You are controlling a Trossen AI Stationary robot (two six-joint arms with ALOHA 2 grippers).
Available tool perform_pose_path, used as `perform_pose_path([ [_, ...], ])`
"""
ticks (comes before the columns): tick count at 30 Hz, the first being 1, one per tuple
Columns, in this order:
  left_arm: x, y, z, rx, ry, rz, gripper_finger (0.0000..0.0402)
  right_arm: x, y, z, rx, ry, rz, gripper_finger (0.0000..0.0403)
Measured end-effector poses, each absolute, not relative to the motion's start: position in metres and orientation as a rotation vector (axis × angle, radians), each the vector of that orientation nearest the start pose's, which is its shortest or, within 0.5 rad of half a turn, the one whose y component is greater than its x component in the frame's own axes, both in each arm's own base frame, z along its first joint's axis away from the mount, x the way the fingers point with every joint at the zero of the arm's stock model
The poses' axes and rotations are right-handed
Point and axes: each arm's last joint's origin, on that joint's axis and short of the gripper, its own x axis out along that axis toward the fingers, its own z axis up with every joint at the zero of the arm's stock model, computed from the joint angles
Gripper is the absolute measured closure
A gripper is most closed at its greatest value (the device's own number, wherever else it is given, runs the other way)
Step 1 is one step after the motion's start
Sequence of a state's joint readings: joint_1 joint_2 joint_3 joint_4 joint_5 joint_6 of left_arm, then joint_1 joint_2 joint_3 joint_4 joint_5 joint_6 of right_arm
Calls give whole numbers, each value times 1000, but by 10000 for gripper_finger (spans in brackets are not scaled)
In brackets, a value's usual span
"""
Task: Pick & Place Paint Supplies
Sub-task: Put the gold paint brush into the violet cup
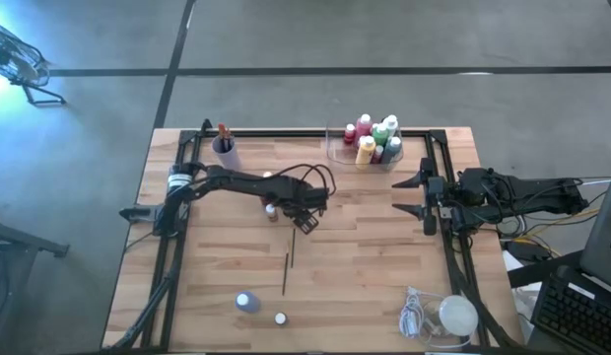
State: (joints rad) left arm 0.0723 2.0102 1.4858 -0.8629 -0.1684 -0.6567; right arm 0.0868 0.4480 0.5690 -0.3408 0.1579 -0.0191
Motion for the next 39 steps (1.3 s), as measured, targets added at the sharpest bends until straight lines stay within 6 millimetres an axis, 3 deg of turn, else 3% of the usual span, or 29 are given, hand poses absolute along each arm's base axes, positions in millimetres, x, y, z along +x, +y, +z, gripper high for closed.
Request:
perform_pose_path([
  [11,386,31,161,-494,1260,635,197,112,5,286,-46,220,-69,134],
  [20,385,30,158,-521,1262,631,203,112,5,286,-46,220,-69,113],
  [39,389,26,159,-487,1247,561,361,112,5,286,-46,219,-69,52],
])
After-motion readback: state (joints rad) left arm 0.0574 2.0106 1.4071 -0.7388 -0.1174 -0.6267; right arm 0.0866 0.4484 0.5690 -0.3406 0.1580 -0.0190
